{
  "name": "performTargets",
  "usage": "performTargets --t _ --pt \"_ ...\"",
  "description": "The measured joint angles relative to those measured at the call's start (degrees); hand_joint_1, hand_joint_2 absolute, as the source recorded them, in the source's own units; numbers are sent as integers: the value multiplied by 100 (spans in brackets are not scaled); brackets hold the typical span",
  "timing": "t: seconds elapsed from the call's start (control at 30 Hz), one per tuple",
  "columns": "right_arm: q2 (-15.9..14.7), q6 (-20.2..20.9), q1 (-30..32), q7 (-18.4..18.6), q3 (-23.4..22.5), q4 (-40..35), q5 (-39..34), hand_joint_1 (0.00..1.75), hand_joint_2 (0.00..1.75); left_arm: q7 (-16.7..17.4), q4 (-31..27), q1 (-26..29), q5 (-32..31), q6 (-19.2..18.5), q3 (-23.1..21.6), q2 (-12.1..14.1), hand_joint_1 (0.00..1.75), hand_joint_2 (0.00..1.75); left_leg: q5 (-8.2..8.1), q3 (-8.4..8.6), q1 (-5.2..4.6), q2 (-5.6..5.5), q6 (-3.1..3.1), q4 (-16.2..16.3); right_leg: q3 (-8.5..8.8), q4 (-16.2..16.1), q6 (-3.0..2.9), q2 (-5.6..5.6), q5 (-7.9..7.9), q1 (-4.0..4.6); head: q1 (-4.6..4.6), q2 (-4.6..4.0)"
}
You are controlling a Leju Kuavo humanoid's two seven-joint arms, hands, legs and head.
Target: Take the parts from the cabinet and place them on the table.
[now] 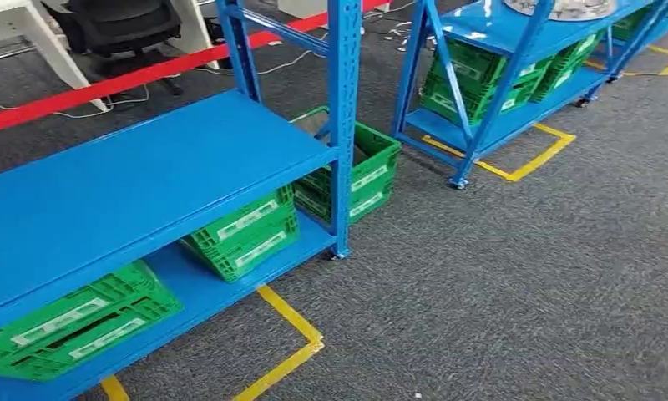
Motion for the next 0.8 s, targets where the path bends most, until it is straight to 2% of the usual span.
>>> performTargets --t 0.03,0.07,0.17,0.2,0.23,0.27,0.3,0.33,0.37,0.4,0.43,0.47,0.5,0.53,0.57,0.67,0.7,0.73,0.77,0.8 --pt "-2 -9 5 4 15 6 2 0 0 0 -2 0 4 0 2 2 0 0 -24 -4 0 -59 -34 16 115 -219 4 280 -48 -33 7 0" --pt "-2 -26 1 9 20 15 7 0 0 0 -7 -18 4 2 2 0 0 0 -53 -40 -19 -141 -71 84 193 -364 -33 330 -86 -41 0 0" --pt "-2 -44 -14 13 26 17 22 0 0 0 -13 2 -48 -37 2 11 0 0 0 -83 21 -294 -157 28 215 -331 -150 165 -72 10 0 0" --pt "9 -50 -16 13 31 15 28 0 0 0 -13 4 -57 -48 2 28 0 0 -26 -83 23 -323 -183 49 228 -371 -204 63 -48 -44 2 0" --pt "-2 -66 -19 15 31 15 35 0 0 -2 -13 7 -63 -79 2 31 0 0 -92 -112 -2 -74 -207 132 242 -380 -225 19 -52 -26 -15 0" --pt "-4 -90 -19 15 31 15 35 0 0 -9 -13 1 -66 -102 2 44 0 0 -303 -268 -5 240 -241 472 252 -387 -275 -59 -63 -19 -81 0" --pt "-4 -90 -3 15 31 17 39 0 0 -13 -13 -6 -72 -124 2 48 0 0 -521 -479 8 356 -269 902 257 -387 -289 -144 -73 -8 -72 0" --pt "-4 -90 1 15 31 17 44 0 0 -18 -13 -5 -85 -144 2 52 0 0 -714 -693 16 405 -285 1344 260 -387 -305 -235 -86 4 -77 0" --pt "-4 -90 10 15 31 20 44 0 0 -17 -13 0 -103 -166 2 52 0 0 -826 -875 27 423 -298 1703 263 -386 -313 -326 -99 9 -77 0" --pt "-4 -90 14 15 31 22 48 0 0 -20 -13 11 -105 -175 2 59 0 0 -773 -921 34 430 -305 1777 273 -386 -310 -409 -111 10 -74 0" --pt "-4 -92 13 13 31 22 50 0 0 -24 -13 22 -105 -179 2 70 0 0 -591 -830 34 444 -299 1590 291 -386 -307 -487 -126 12 -79 0" --pt "-4 -94 5 11 31 22 50 0 0 -28 -13 31 -109 -192 2 79 0 0 -327 -626 32 478 -277 1175 317 -386 -297 -550 -140 14 -77 0" --pt "-2 -96 -3 9 31 22 52 0 0 -37 -13 33 -114 -203 2 83 0 0 -56 -356 22 581 -238 630 352 -387 -287 -617 -162 17 -79 0" --pt "-2 -101 -5 7 31 22 52 0 0 -37 -13 32 -114 -205 2 87 0 0 98 -156 -10 827 -182 228 375 -390 -272 -661 -177 22 -79 0" --pt "0 -103 8 7 31 22 52 0 0 -44 -13 12 -114 -203 2 101 0 0 -18 -88 -104 1105 -147 54 395 -382 -219 -728 -212 62 -79 0" --pt "0 -105 -24 9 31 22 74 0 0 -39 -13 19 -96 -20 2 81 0 0 0 -134 -104 880 -85 50 456 -437 -140 -925 -225 63 -68 0" --pt "0 -105 -37 0 33 22 87 0 0 -33 -13 23 -96 -9 2 83 0 0 30 -97 -76 774 -37 -36 514 -458 -89 -993 -247 71 -74 0" --pt "-2 -107 -36 0 35 20 90 0 0 -33 -15 36 -94 20 2 74 0 0 72 -33 -38 706 -16 -88 491 -411 -54 -756 -307 51 -53 0" --pt "-2 -107 -30 0 35 20 94 0 0 -29 -15 30 -96 5 2 68 0 0 84 -23 -18 650 23 -102 385 -167 -56 -441 -481 38 -42 0" --pt "0 -105 -26 -2 35 22 98 0 0 -29 -15 21 -103 -35 2 66 0 0 86 -32 -14 570 34 -102 179 252 -52 -274 -683 34 -16 0"
